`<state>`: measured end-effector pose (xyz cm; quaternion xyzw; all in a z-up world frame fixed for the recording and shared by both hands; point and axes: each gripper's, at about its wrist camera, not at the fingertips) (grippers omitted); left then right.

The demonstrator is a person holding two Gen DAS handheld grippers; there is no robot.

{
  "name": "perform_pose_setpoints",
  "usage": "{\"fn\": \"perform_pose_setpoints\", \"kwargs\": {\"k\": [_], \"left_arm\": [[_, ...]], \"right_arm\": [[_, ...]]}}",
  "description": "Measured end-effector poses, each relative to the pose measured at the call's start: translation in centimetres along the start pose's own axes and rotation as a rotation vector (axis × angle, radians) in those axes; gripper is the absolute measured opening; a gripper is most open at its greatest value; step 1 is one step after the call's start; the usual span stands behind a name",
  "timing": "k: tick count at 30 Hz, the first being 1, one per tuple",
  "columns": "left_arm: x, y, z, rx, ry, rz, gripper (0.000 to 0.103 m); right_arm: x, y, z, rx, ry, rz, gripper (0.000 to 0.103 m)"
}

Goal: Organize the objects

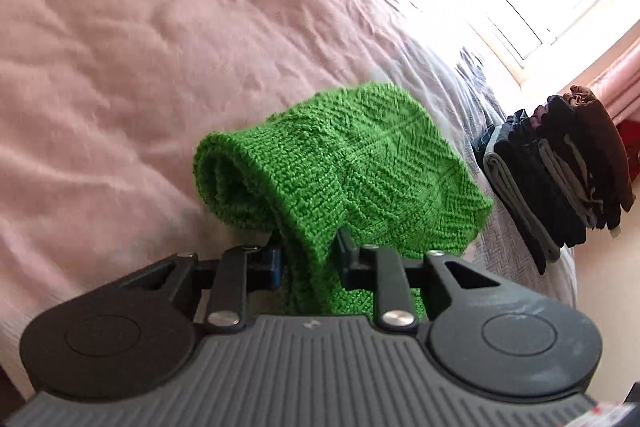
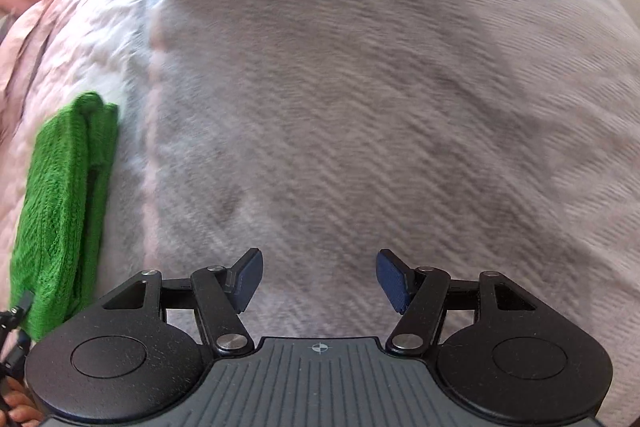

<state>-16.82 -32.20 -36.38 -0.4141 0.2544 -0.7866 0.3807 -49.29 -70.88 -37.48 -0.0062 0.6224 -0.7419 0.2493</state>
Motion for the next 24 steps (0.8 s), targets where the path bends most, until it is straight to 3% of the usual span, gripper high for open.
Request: {"fn": "perform_pose_setpoints", "kwargs": {"k": [2,4,5,8,10,12,15,17,20,24], "left_arm": [[-0.7,-1.8,1.6,0.040,0.051,0.041,0.018],[-1.9,-2.4,2.5,0.045,0.101,0.100,0.003],[-2.5,-2.4,2.6,0.037,0.119,0.117,0.004],[-4.7,-1.3,2.3,-0.055,0.032,0.127,0.005],[-5.3,-1.7,1.8,-0.048,-0.009,0.119,0.009],[-5.3,-2.2,1.7,-0.044,-0.030,0.115,0.035],[-5.4,-2.3,2.1,-0.029,-0.052,0.105,0.049],[-5.5,-1.8,2.4,-0.026,-0.055,0.116,0.053],[-5.8,-0.7,2.9,-0.024,-0.082,0.108,0.053],[-7.2,1.3,2.9,-0.041,-0.150,0.078,0.053]], "right_arm": [[-1.7,0.5,0.3,-0.023,-0.066,0.046,0.060],[-3.8,1.2,0.9,-0.044,-0.155,0.104,0.060],[-4.8,1.5,1.3,-0.052,-0.201,0.130,0.060],[-8.6,2.8,3.1,-0.095,-0.354,0.218,0.060],[-11.4,3.8,4.9,-0.114,-0.465,0.284,0.060],[-14.4,4.6,7.0,-0.133,-0.564,0.384,0.060],[-19.2,6.3,10.3,-0.184,-0.675,0.521,0.068],[-22.8,8.3,11.7,-0.224,-0.736,0.557,0.075],[-27.1,12.1,12.4,-0.314,-0.828,0.600,0.077],[-29.4,18.2,12.1,-0.460,-0.871,0.591,0.077]]}}
Point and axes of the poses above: each gripper's, at about its wrist camera, not at the fingertips, and y roughly the way its jaws point, x to its right, z to its top, and after that the axes turned 2 degrees about x, right-handed
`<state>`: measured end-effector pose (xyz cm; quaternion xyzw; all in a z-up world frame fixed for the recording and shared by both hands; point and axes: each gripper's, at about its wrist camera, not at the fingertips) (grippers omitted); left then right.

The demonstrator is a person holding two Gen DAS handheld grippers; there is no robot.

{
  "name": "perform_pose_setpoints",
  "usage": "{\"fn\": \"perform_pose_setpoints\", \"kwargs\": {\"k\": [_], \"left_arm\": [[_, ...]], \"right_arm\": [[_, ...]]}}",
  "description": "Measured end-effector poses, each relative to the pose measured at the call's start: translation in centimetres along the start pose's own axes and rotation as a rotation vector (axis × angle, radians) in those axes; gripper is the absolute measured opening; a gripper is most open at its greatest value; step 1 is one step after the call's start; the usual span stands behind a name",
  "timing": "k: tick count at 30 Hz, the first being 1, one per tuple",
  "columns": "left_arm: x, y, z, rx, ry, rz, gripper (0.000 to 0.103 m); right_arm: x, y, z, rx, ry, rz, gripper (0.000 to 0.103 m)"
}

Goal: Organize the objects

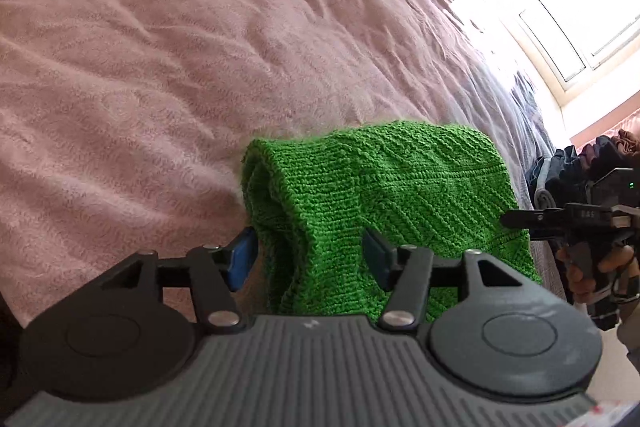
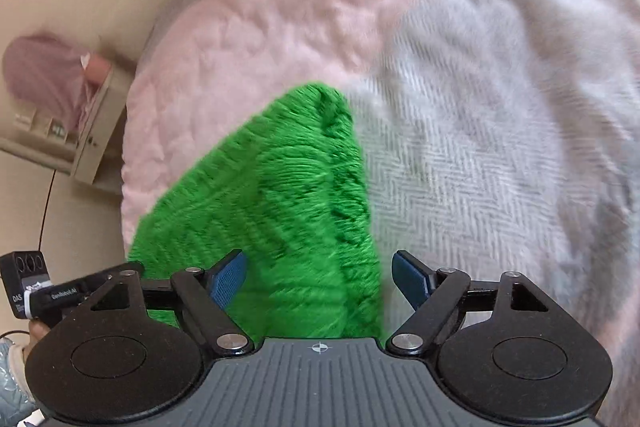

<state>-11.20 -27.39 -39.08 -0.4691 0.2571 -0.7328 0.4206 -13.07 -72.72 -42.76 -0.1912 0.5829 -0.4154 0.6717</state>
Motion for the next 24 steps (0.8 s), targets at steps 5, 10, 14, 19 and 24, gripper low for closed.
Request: {"fn": "perform_pose_setpoints", "kwargs": {"k": [5,10,14,19,24], "left_arm": [[-2.3,2.7,-0.3,-0.031,-0.152,-0.074,0.054],[-3.1,4.5,-0.5,-0.043,-0.226,-0.126,0.057],[-1.9,4.6,-0.1,-0.035,-0.160,-0.112,0.031],[0.9,2.9,1.7,-0.035,-0.022,-0.086,0.026],[5.6,2.6,5.1,-0.096,0.133,-0.135,0.025]], "right_arm": [[4.0,3.3,1.3,-0.040,0.082,0.217,0.066],[4.2,6.0,2.3,-0.071,0.067,0.311,0.047],[4.6,6.1,1.6,-0.014,0.116,0.343,0.031],[3.6,3.1,-1.8,0.136,0.209,0.330,0.024],[2.3,-1.6,-7.1,0.308,0.371,0.298,0.024]]}}
Point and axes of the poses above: each gripper's, at about its wrist camera, not at the fingertips, and y roughly the way its jaws point, x to its right, z to its top, and after that the axes turned 2 degrees about x, right-handed
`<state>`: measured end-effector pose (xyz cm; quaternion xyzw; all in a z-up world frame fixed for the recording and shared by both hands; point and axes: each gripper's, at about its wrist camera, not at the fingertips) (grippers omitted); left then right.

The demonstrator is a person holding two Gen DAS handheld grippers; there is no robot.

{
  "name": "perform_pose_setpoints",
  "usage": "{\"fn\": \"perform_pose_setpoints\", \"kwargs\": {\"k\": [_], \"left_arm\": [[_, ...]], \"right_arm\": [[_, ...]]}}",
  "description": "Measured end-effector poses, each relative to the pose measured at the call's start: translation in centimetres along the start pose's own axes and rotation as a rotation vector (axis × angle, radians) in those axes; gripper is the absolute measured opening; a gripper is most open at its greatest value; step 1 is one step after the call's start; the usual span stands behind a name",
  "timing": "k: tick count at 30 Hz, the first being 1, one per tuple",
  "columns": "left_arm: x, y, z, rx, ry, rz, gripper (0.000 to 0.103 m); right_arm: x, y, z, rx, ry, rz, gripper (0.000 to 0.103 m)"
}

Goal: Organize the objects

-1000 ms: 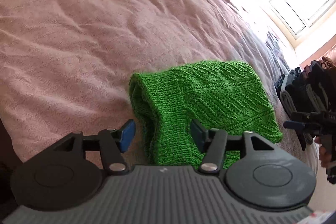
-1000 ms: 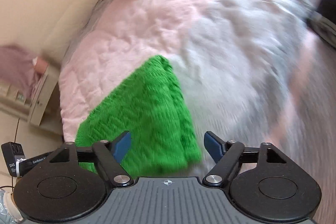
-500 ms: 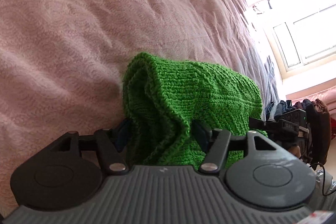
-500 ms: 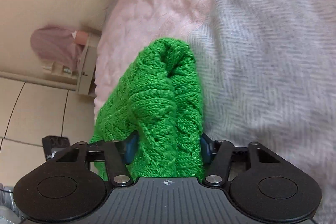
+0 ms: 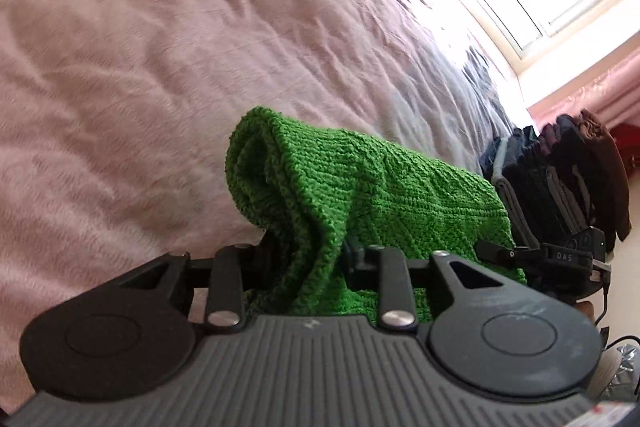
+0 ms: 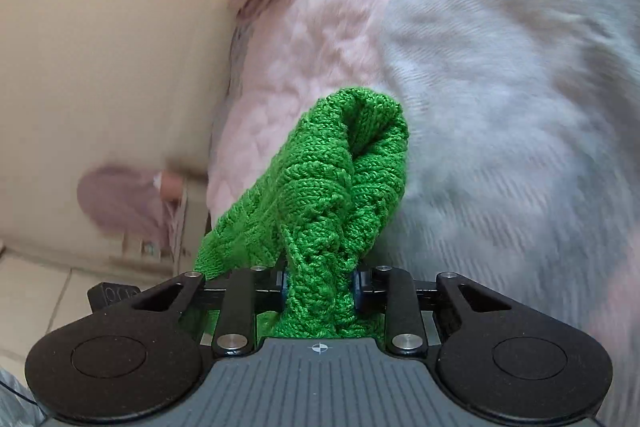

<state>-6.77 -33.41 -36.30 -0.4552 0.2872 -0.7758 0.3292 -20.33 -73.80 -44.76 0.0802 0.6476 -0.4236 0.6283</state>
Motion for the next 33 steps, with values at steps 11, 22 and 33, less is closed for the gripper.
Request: {"fn": "perform_pose_setpoints", "kwargs": {"k": [11,22,33], "left_arm": [[22.2,3.9,7.4,-0.227,0.437,-0.306,0.025],[51.0,8.4,17.0,-0.118,0.656,-0.559,0.025],[58.9,23.4,18.7,-0.091,0.657,-0.451,0.032]], "right_arm": [[-7.7,-22.5,-6.1,0.533,0.213,-0.138,0.024],[-15.5,-41.2,6.8,0.908,0.113,-0.222,0.024],[-4.6,-43.4,20.1,0.981,0.256,-0.305,0.030]]}}
Point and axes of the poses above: each gripper's, at about its wrist camera, not at the fingertips, and y roughly the way its jaws point, x to its right, z to its top, and after that the axes turned 2 degrees about x, right-handed
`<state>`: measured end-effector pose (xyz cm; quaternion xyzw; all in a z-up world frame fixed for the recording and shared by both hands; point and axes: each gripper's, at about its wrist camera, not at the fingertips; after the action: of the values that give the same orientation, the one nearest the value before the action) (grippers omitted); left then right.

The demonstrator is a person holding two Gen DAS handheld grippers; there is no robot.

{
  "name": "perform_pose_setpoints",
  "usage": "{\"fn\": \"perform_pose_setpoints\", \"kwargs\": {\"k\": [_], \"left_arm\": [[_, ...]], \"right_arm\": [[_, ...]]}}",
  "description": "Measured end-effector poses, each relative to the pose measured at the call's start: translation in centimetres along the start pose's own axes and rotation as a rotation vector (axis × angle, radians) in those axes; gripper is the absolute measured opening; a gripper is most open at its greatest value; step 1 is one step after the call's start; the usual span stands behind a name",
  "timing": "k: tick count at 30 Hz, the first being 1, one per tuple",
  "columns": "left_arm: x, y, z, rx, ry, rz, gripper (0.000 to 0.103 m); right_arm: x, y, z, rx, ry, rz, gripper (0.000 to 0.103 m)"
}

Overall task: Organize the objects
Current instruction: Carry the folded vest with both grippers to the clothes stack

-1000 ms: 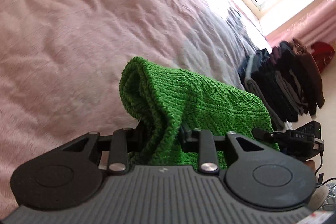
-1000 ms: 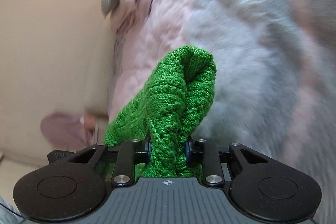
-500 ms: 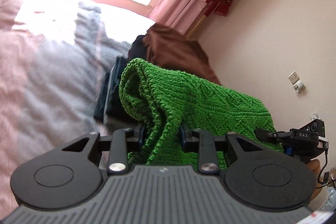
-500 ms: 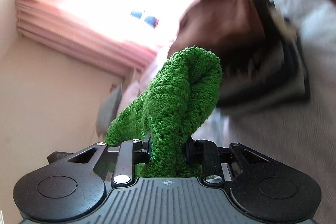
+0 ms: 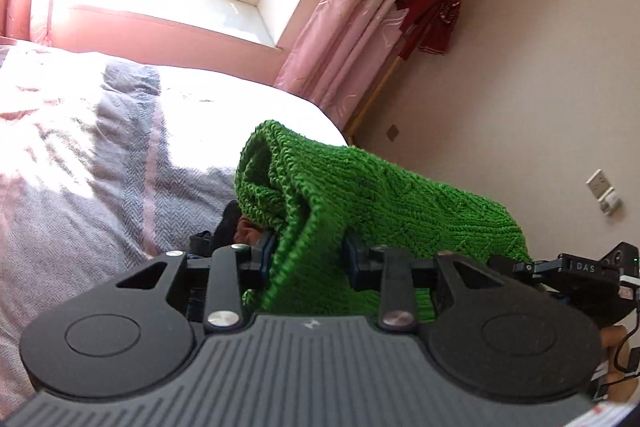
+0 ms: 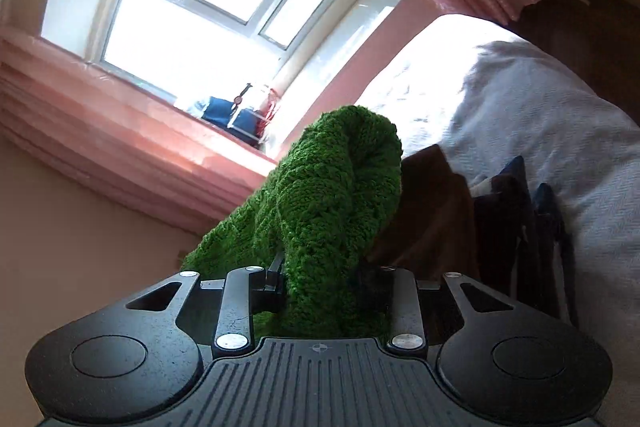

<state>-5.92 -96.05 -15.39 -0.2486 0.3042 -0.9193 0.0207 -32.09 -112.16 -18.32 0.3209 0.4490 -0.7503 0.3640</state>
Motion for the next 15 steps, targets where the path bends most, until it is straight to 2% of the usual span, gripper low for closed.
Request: {"fn": "perform_pose_setpoints", "kwargs": {"k": [1,2,3,5,7,10,12,15], "left_arm": [[-0.9,1.5,-0.8,-0.002,-0.004,0.035,0.034],[-1.7,2.4,-1.4,-0.004,-0.022,0.056,0.042],[-2.5,2.8,-1.9,0.001,-0.048,0.058,0.046],[-3.6,2.5,-2.0,0.022,-0.069,0.032,0.046],[-3.4,0.9,-1.1,0.058,0.013,0.042,0.047],[-1.8,-2.5,-0.4,0.179,0.149,0.155,0.043],[-0.3,-4.7,-0.9,0.238,0.194,0.159,0.037],[3.0,-6.7,-4.3,0.282,0.312,0.112,0.036]], "right_arm": [[1.1,1.2,-0.1,0.011,0.020,-0.040,0.034],[2.8,1.7,-0.3,0.019,0.051,-0.081,0.042],[3.7,2.0,-0.5,0.039,0.076,-0.086,0.045],[3.8,1.4,-0.3,0.114,0.052,-0.083,0.047],[1.8,0.3,0.3,0.184,-0.074,-0.174,0.048],[-3.8,-3.0,-0.7,0.358,-0.355,-0.369,0.048],[-6.7,-4.3,-3.2,0.443,-0.498,-0.358,0.048],[-9.6,-4.0,-9.3,0.477,-0.668,-0.342,0.048]]}}
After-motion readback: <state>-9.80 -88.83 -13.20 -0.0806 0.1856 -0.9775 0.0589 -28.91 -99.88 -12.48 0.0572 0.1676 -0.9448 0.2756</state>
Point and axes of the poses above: each gripper's, at about its wrist camera, not at the fingertips, and y roughly the way its jaws point, x to its right, z to its top, and after that the axes turned 2 degrees about x, right-handed
